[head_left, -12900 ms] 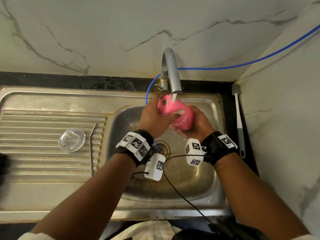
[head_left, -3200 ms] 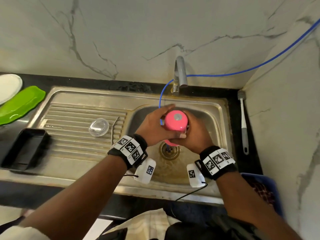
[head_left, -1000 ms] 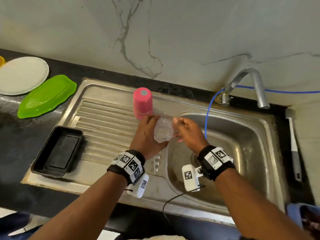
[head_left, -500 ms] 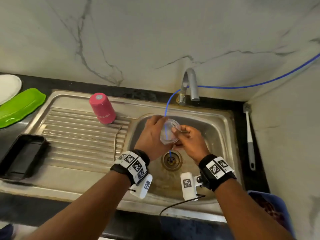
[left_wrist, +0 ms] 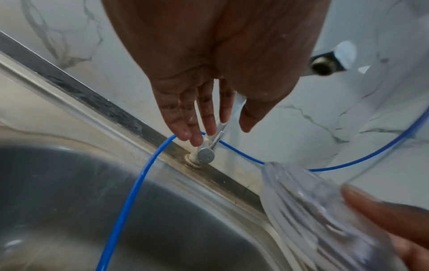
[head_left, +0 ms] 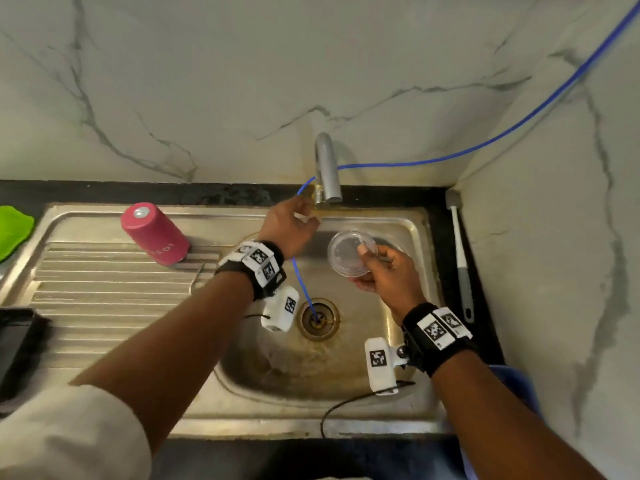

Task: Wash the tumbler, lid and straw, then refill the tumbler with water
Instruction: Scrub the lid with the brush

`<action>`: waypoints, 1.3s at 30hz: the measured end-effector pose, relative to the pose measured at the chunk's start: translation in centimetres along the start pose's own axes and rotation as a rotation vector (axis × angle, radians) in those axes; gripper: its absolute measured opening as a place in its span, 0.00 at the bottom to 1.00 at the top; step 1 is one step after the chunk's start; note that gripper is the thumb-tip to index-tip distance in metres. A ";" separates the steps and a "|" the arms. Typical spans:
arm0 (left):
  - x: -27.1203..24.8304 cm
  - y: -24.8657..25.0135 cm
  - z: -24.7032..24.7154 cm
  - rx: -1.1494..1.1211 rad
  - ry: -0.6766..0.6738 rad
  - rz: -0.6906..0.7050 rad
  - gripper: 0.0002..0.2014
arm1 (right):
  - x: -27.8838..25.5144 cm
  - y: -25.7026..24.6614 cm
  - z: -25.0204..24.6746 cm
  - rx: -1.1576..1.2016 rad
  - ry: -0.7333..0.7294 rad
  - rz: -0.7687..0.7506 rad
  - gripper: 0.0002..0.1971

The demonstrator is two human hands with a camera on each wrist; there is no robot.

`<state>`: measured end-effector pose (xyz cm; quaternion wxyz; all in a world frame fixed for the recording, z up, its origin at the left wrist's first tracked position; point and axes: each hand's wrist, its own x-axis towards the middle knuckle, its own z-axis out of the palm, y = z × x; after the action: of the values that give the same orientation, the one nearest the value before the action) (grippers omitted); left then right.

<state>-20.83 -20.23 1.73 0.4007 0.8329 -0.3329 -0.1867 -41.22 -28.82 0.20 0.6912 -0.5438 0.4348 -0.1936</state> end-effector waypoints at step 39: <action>0.4 -2.1 1.5 -0.425 -0.390 -0.243 0.17 | 3.1 1.9 4.3 0.108 0.028 0.097 0.19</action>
<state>-20.55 -20.37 -0.86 0.4690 0.7129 -0.2550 -0.4548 -36.36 -27.99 -2.60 0.7218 -0.4813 0.4593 -0.1907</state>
